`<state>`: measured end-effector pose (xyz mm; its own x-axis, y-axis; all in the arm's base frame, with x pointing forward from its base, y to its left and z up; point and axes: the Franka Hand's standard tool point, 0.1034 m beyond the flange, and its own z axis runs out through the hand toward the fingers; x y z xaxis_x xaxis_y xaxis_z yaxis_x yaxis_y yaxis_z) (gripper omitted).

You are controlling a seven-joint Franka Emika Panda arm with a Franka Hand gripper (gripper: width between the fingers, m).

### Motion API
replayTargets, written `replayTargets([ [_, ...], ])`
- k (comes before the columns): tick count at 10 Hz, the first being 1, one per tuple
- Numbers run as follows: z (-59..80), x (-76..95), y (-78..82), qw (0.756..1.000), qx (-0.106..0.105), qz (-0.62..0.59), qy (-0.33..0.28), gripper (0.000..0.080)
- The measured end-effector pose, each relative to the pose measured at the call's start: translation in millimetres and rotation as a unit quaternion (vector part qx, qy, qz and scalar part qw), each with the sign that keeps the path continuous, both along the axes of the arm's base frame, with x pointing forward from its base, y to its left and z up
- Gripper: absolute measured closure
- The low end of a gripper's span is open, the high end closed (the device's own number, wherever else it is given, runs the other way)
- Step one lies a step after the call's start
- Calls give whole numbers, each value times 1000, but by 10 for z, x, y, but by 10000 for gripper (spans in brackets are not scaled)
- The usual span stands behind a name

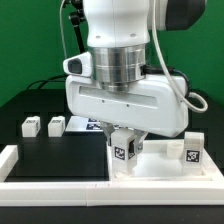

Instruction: Assemble square table

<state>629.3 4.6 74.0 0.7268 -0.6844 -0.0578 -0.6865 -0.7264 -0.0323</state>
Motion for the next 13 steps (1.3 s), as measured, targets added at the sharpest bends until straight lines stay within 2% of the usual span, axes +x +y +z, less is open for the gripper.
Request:
replayTargets([
  [2,-3,7,-8,989,7,-147,-9,511],
  [4,-9,-9,-21,963,16,-267,-19,511],
  [6,-8,-14,-33,939,25,-344,-13,511],
  [8,-10,-15,-32,938,25,-345,-12,511],
  [10,8,-1,26,978,13,-204,-28,266],
  [11,34,6,56,988,11,-153,-33,186],
  [13,42,2,26,995,10,-87,-41,157],
])
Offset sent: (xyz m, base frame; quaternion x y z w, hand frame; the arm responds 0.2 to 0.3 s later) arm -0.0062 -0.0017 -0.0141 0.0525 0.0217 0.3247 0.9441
